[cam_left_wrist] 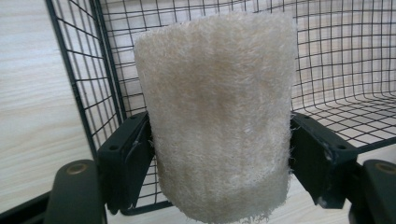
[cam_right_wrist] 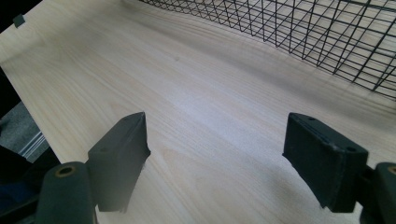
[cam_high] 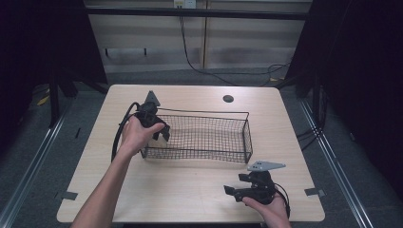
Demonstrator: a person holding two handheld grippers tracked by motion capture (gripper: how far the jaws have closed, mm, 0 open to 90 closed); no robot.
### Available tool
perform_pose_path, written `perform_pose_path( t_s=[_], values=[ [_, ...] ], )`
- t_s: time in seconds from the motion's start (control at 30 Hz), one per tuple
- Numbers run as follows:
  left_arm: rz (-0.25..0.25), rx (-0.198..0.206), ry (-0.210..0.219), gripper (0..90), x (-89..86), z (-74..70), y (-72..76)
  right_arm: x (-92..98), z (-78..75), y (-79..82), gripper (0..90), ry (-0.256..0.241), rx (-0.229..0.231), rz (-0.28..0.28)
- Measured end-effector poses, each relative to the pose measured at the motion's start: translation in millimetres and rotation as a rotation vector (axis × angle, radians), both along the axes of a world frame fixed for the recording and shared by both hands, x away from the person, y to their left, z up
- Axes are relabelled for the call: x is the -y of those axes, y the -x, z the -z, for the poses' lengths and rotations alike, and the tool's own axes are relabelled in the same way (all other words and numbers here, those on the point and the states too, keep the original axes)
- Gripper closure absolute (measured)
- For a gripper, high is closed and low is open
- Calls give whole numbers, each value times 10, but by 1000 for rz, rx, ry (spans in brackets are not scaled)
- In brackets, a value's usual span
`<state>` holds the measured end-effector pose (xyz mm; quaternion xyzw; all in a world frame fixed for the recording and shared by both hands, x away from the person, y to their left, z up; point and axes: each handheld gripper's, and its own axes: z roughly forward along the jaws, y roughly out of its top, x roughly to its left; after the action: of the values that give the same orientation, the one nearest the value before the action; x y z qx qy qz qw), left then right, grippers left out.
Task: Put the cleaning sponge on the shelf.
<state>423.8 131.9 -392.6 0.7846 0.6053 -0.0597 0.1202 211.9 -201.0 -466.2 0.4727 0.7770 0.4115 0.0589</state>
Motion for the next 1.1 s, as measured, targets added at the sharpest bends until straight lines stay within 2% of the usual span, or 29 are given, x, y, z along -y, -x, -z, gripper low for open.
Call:
perform_pose_path(
  t_s=[0.27,0.83,1.1],
  values=[
    [-5,3,-6,269,10,63,-16,-2,2,-2,216,-1,-2,-1],
    [-22,-19,-34,269,26,210,-58,-1,1,1,216,-2,-1,-3],
    [-28,-35,-31,268,20,267,-65,-3,2,-1,216,-2,-3,-3]
  ],
)
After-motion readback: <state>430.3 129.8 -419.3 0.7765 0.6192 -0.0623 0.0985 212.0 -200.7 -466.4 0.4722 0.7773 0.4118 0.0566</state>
